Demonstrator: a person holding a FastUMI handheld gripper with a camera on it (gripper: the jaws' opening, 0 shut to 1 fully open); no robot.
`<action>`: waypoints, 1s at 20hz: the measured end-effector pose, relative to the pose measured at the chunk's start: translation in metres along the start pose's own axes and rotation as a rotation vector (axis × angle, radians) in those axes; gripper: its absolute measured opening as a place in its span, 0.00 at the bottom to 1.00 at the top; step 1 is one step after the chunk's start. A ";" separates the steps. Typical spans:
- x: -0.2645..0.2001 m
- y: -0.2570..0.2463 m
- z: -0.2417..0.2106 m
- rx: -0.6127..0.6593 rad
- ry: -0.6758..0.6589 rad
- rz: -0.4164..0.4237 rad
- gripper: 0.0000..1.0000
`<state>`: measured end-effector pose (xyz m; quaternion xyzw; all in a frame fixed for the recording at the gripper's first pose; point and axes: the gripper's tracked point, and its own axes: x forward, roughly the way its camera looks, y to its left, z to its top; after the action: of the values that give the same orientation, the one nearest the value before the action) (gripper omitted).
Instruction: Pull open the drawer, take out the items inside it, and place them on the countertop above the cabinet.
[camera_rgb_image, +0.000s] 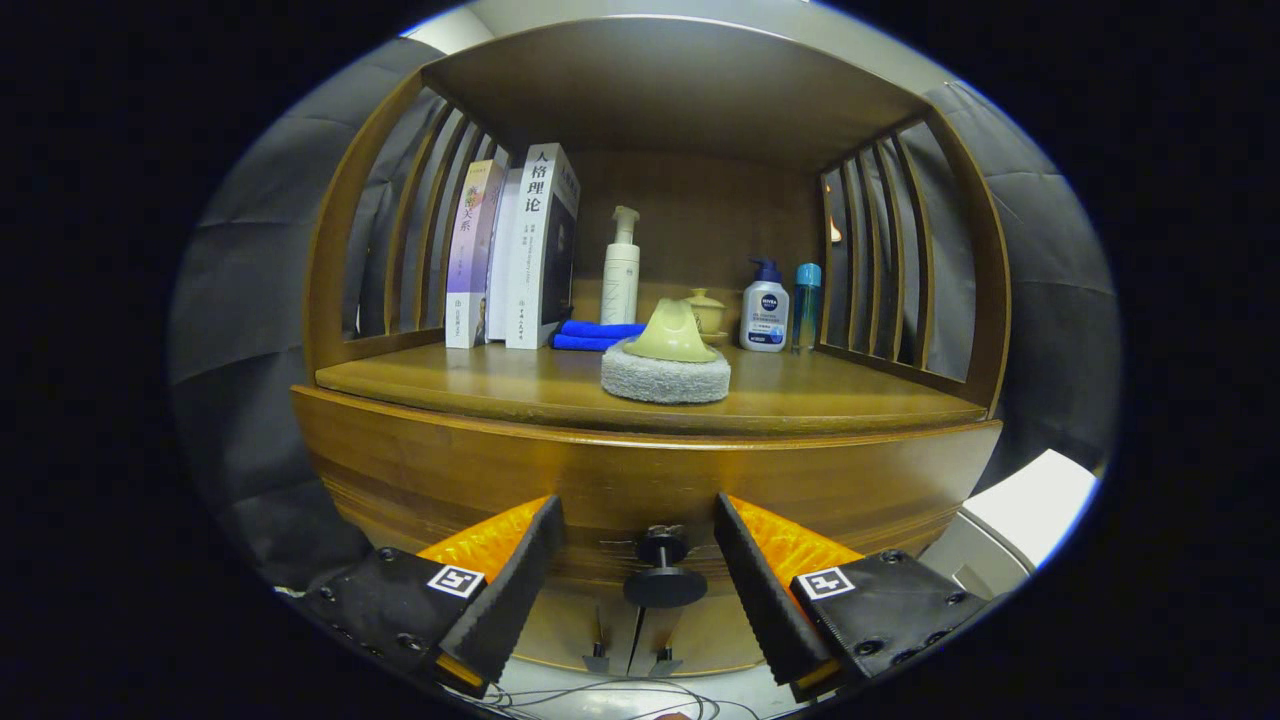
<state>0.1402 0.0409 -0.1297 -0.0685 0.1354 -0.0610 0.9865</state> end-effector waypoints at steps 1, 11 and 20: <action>0.003 0.000 0.000 0.000 0.001 0.000 0.98; -0.005 -0.003 0.010 0.014 -0.023 0.006 0.98; -0.085 -0.013 0.071 0.040 -0.140 0.057 0.98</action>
<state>0.0768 0.0481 -0.0378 -0.0491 0.0666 -0.0306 0.9961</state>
